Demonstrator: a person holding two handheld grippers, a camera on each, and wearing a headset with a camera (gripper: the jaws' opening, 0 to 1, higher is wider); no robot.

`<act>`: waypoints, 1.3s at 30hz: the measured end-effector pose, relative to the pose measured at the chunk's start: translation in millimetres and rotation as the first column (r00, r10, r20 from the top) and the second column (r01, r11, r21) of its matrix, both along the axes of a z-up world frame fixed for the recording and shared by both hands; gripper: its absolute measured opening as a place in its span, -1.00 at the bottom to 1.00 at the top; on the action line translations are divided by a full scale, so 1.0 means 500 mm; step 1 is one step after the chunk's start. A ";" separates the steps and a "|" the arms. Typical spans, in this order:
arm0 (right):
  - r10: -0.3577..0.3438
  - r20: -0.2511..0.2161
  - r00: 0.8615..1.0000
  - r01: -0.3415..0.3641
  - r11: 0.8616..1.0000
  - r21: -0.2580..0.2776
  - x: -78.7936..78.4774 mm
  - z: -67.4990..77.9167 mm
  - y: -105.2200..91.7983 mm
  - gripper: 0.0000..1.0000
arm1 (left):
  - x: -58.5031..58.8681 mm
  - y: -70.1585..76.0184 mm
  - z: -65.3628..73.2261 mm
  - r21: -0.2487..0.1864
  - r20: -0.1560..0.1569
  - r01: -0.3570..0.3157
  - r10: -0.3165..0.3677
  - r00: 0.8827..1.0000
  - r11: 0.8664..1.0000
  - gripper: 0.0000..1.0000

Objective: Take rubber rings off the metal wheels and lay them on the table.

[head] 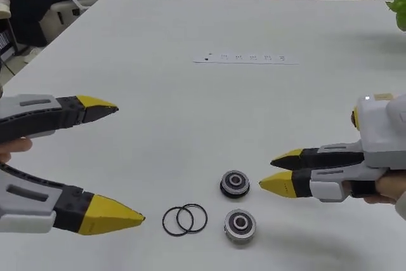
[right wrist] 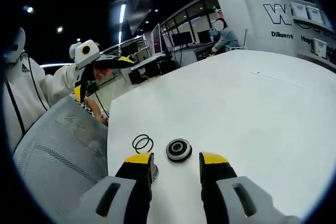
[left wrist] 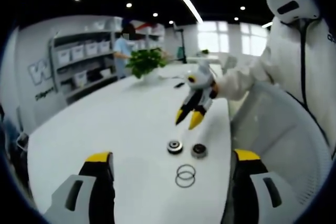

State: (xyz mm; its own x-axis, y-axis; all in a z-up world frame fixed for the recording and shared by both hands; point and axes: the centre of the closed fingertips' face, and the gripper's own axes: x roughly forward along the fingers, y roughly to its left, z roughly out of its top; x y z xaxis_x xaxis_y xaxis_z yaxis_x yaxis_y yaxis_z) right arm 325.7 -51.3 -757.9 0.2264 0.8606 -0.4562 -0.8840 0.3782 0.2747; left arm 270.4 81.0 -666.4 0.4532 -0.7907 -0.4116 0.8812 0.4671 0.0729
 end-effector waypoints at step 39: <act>0.042 -0.019 0.999 -0.042 0.999 0.001 0.003 -0.056 0.020 -0.46 | 0.101 -0.144 -0.058 0.007 -0.004 0.140 -0.140 0.990 0.990 0.42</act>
State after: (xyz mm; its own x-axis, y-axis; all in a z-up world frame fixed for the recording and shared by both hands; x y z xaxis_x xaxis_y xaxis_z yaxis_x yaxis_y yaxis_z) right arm 327.1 -41.2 -785.9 0.1817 0.8694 -0.4595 -0.8938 0.3409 0.2915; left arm 320.9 9.0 -695.6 0.3369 -0.8431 -0.4191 0.9381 0.3388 0.0725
